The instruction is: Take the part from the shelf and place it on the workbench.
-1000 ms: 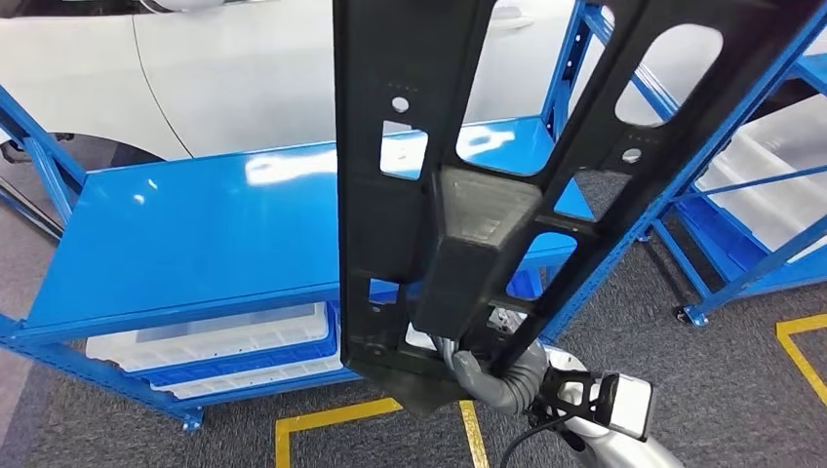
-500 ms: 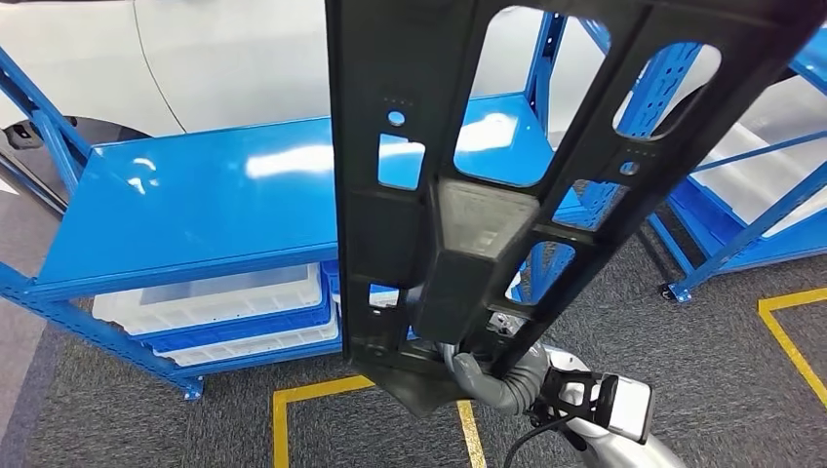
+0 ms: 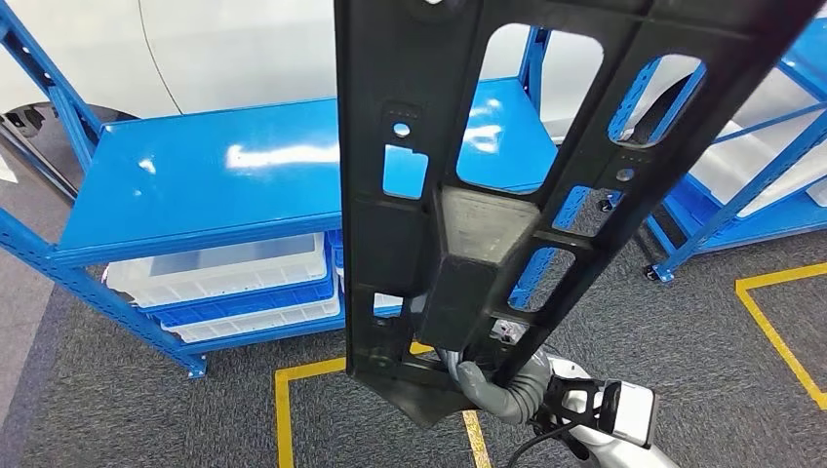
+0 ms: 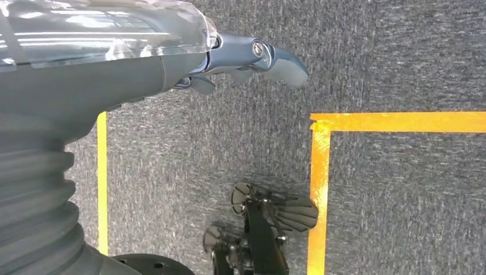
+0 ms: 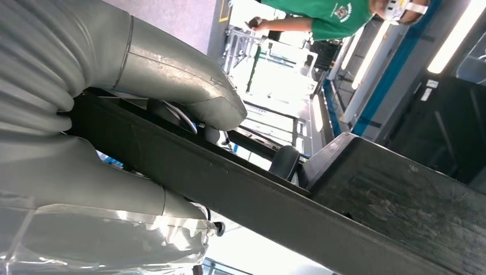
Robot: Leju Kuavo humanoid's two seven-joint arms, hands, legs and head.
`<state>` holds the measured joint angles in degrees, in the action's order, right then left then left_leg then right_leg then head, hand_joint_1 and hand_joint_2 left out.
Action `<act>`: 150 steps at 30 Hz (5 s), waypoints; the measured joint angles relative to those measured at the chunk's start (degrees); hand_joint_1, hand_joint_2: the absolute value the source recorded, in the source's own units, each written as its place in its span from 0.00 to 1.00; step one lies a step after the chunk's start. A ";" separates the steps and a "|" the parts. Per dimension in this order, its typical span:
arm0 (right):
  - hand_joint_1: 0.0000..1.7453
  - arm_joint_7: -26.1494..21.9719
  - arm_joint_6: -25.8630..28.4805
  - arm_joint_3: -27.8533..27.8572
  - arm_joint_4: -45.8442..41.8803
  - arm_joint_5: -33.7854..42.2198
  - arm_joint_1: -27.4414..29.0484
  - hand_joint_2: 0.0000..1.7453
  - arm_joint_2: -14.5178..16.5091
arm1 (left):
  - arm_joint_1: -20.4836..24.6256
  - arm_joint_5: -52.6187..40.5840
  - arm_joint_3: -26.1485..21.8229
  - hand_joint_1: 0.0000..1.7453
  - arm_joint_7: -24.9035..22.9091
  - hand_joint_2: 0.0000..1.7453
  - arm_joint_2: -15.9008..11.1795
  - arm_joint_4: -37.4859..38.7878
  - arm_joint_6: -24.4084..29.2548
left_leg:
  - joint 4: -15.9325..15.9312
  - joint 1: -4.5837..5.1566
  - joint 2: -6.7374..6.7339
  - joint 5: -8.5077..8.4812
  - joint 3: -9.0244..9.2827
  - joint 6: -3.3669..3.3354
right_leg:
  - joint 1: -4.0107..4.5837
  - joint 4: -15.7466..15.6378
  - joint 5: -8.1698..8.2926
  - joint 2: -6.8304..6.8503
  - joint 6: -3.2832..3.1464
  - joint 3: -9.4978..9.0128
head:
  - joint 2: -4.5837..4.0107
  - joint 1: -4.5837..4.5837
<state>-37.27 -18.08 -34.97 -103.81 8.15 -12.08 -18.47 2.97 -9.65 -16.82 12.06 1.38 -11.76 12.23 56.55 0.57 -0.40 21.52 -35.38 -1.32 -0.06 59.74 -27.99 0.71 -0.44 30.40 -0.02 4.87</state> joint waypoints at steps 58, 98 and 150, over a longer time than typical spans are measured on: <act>1.00 -0.02 -1.68 6.68 -1.87 -2.52 5.22 1.00 0.13 | 0.09 -2.42 -0.90 0.00 -0.39 1.00 0.72 0.02 0.70 | -0.90 -0.30 -0.50 2.54 3.88 0.03 | -0.72 11.93 -3.29 0.08 0.92 7.87 | 0.00 -0.02; 1.00 -0.02 -7.03 4.87 -10.36 -5.78 2.80 1.00 -0.16 | 0.46 -2.74 -2.46 0.00 0.97 1.00 -2.04 0.00 1.66 | 4.09 -0.87 -3.07 7.03 2.90 3.99 | -1.23 -0.14 1.74 0.63 -1.56 3.44 | 0.00 0.03; 1.00 -0.02 -6.89 0.75 1.90 -7.01 3.33 1.00 -0.60 | 0.17 -3.10 -6.60 0.00 -2.10 1.00 0.20 0.03 3.00 | -0.69 -0.52 -2.55 4.21 4.45 0.70 | -1.56 11.75 -2.70 -0.44 1.40 9.81 | 0.00 -0.02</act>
<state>-37.29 -24.96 -34.21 -101.91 1.14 -8.75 -19.06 3.15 -12.75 -23.42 9.96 1.58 -11.73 15.23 55.86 0.05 -2.95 25.73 -30.93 -0.63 -1.62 71.49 -30.69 0.26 0.96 40.21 -0.02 4.85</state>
